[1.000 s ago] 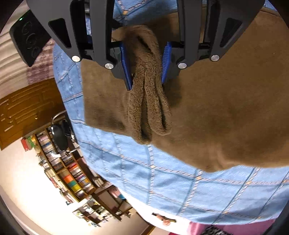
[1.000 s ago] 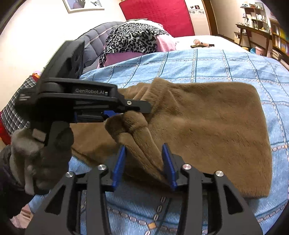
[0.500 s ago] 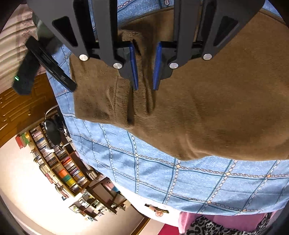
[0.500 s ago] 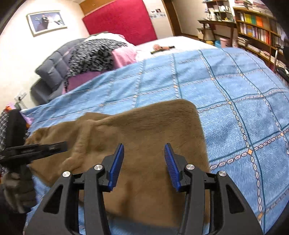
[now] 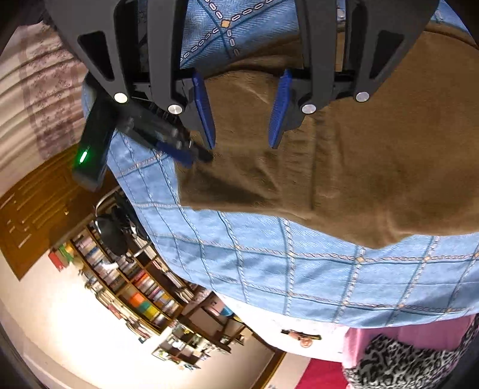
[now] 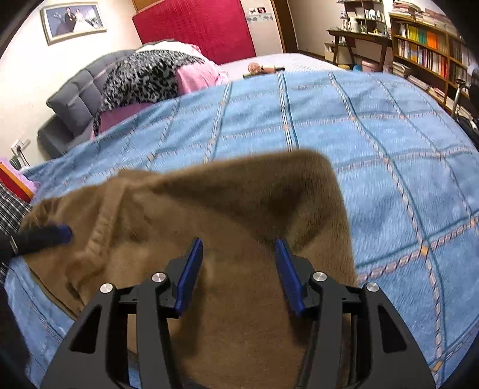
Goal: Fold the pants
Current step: 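Press and smooth the folded pants with both open tools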
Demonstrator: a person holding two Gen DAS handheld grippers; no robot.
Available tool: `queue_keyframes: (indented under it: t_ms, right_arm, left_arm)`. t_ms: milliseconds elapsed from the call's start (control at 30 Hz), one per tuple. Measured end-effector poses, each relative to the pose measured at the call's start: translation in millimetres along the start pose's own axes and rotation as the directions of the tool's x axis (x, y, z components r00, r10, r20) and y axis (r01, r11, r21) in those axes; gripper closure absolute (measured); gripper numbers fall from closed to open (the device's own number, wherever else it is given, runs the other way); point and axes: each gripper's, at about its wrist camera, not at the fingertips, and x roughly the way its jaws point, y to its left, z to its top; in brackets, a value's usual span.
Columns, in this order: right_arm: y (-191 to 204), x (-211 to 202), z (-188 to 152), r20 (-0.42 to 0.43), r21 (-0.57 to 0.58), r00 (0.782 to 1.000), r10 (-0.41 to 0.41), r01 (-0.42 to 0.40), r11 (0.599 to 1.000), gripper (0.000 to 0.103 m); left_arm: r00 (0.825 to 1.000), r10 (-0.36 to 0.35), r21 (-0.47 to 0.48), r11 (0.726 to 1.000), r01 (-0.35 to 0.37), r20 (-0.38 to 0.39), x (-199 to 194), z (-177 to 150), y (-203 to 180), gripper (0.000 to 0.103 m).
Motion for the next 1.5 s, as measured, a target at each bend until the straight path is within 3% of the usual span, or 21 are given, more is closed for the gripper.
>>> queue_keyframes:
  t_ms: [200,300,433,633,733,800,867,933,1000,1267,1367,1500]
  right_arm:
    - [-14,18,37,-0.024,0.022,1.0,-0.004,0.004,1.0,0.051]
    - [-22,40,41,-0.079,0.031,0.997,0.001,0.001,1.0,0.051]
    - [-21,60,37,-0.099,0.005,0.995,-0.029,0.03,1.0,0.051]
    - [-14,56,33,-0.087,-0.019,0.995,-0.056,0.054,0.998,0.05]
    - [-1,39,29,-0.051,-0.06,0.996,-0.075,0.072,0.996,0.051]
    - [10,29,25,-0.029,-0.078,0.997,-0.069,0.066,0.995,0.051]
    - [19,21,20,-0.01,-0.089,0.998,-0.066,0.065,0.994,0.051]
    - [29,14,16,0.001,-0.086,0.999,-0.051,0.051,0.995,0.051]
    - [39,10,12,0.005,-0.085,1.0,-0.026,0.026,0.996,0.051]
    - [105,16,-8,-0.041,-0.192,0.998,0.051,-0.059,0.98,0.051]
    - [119,23,-14,-0.064,-0.203,0.996,0.06,-0.072,0.976,0.051]
    - [132,29,-20,-0.09,-0.205,0.994,0.069,-0.086,0.975,0.051]
  left_arm:
    - [0.992,0.094,-0.024,0.995,-0.096,-0.08,40,-17,16,0.074]
    - [0.992,0.097,-0.04,0.994,-0.1,-0.08,44,-22,29,0.086]
    - [0.995,0.065,-0.067,0.995,-0.07,-0.072,44,-22,39,0.088]
    - [0.996,0.066,-0.074,0.995,-0.07,-0.057,36,-21,37,0.088]
    - [0.996,0.084,-0.069,0.994,-0.085,-0.016,17,-21,33,0.084]
    - [0.995,0.102,-0.071,0.992,-0.101,0.016,4,-21,36,0.065]
    - [0.989,0.137,-0.091,0.987,-0.132,0.053,-13,-22,42,0.053]
    - [0.985,0.158,-0.126,0.981,-0.148,0.07,-28,-25,54,0.051]
    - [0.976,0.201,-0.173,0.967,-0.184,0.082,-45,-29,70,0.044]
    - [0.94,0.328,-0.348,0.896,-0.277,0.098,-106,-58,136,0.041]
    - [0.925,0.362,-0.397,0.87,-0.292,0.113,-127,-69,155,0.034]
    - [0.901,0.411,-0.462,0.831,-0.309,0.136,-160,-80,182,0.033]
